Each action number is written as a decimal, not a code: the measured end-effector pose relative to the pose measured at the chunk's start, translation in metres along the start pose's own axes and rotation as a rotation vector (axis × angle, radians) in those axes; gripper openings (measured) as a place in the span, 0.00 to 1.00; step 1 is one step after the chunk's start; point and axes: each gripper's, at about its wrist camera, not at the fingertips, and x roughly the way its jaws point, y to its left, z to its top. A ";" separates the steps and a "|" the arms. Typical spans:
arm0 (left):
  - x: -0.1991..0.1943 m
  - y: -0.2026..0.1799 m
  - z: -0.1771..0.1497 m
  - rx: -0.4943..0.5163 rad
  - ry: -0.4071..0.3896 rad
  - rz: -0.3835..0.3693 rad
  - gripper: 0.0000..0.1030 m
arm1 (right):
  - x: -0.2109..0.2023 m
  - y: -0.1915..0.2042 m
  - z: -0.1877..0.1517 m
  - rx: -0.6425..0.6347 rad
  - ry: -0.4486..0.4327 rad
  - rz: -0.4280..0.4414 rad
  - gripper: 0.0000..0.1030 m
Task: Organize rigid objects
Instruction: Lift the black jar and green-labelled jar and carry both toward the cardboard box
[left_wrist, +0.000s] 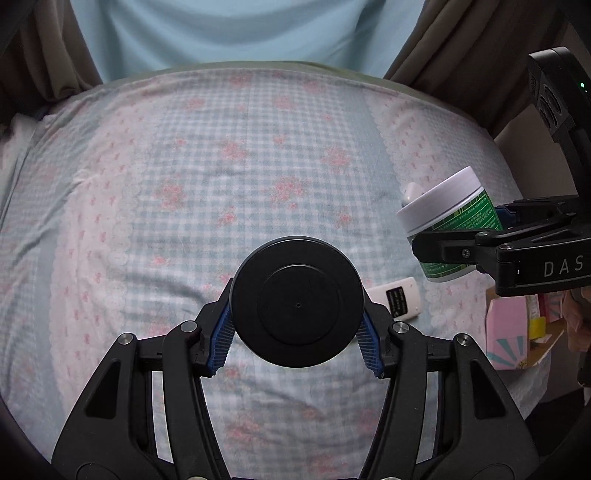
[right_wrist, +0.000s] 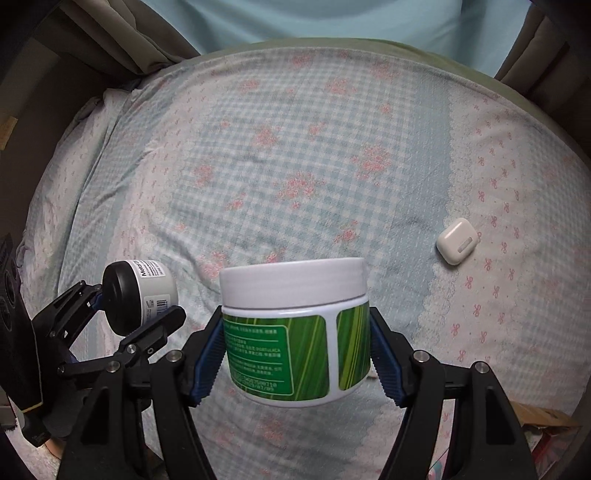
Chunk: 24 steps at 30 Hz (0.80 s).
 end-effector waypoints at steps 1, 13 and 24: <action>-0.012 -0.003 0.000 0.000 -0.006 -0.011 0.52 | -0.014 0.003 -0.006 0.007 -0.022 -0.001 0.65; -0.135 -0.076 -0.020 0.120 -0.122 -0.065 0.52 | -0.158 0.008 -0.093 0.125 -0.246 -0.019 0.65; -0.163 -0.204 -0.051 0.159 -0.146 -0.080 0.52 | -0.234 -0.084 -0.198 0.220 -0.349 -0.017 0.65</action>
